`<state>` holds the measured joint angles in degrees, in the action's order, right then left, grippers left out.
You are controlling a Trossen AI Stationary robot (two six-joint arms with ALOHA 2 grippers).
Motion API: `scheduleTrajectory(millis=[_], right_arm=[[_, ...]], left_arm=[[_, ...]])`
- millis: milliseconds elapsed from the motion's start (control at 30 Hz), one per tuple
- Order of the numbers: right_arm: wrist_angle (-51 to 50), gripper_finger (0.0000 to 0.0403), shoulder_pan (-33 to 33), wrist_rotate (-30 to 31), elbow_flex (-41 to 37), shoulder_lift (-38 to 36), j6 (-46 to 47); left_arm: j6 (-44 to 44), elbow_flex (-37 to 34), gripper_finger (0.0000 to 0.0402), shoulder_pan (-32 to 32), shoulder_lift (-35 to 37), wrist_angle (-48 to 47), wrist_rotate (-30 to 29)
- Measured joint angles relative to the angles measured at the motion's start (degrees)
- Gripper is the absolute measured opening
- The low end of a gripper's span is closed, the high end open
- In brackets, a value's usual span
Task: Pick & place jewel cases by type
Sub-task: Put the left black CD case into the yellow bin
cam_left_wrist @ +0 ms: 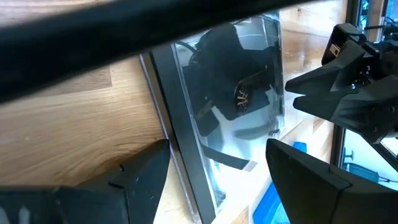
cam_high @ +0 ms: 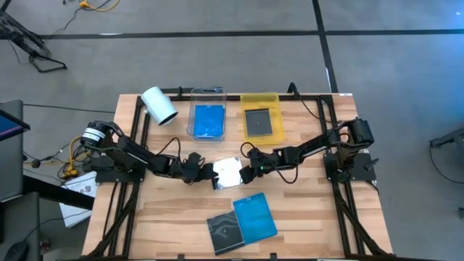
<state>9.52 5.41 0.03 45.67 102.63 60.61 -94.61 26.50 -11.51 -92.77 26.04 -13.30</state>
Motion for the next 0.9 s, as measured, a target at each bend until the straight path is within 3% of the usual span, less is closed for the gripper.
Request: scheduleTrajectory(millis=[233,667,900], right_arm=[[0.62,0.0108,0.62,-0.02,0.00,0.00,0.47],[3.65,0.0108,0.72,-0.02,0.00,0.00,0.49],[2.10,0.0108,0.88,-0.11,0.04,0.66,0.47]], left_arm=[[-10.78,0.06,0.0265,-0.68,0.00,-2.72,-2.19],[-5.47,-0.20,0.0265,-0.15,-0.17,3.62,-4.41],[-6.02,0.06,0.0265,-0.11,-0.05,0.88,-3.62]])
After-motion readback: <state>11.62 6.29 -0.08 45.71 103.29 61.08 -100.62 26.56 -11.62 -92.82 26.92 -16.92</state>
